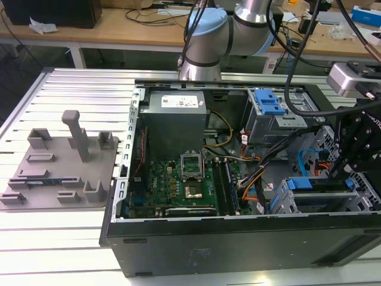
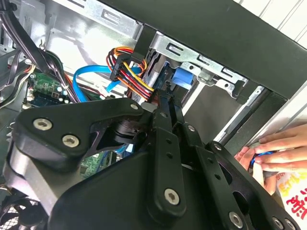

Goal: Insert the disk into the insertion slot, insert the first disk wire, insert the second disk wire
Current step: 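Insert the first disk wire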

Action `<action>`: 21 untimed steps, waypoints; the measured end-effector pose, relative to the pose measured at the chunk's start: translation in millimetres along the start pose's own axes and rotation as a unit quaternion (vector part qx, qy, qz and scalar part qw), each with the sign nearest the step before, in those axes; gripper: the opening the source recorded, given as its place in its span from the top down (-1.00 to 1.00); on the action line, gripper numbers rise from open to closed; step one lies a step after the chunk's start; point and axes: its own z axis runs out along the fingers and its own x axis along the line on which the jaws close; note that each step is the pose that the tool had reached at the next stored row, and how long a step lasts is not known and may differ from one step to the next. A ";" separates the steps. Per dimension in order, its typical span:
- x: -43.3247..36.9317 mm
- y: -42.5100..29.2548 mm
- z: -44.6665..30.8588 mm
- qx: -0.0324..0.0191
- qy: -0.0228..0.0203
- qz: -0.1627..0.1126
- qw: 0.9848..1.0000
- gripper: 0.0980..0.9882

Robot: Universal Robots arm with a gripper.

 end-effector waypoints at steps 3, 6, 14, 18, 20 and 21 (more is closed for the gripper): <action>0.0 0.0 0.0 0.000 0.000 -0.002 1.000 0.85; 0.0 0.0 0.0 0.000 0.000 -0.002 1.000 0.85; 0.1 0.0 3.2 0.000 0.000 -0.002 1.000 0.85; 0.2 -0.1 5.5 0.000 0.000 -0.002 1.000 0.85; 0.3 -0.1 6.9 0.000 0.000 -0.001 1.000 0.85; 0.4 -0.1 6.7 0.000 0.000 -0.001 1.000 0.85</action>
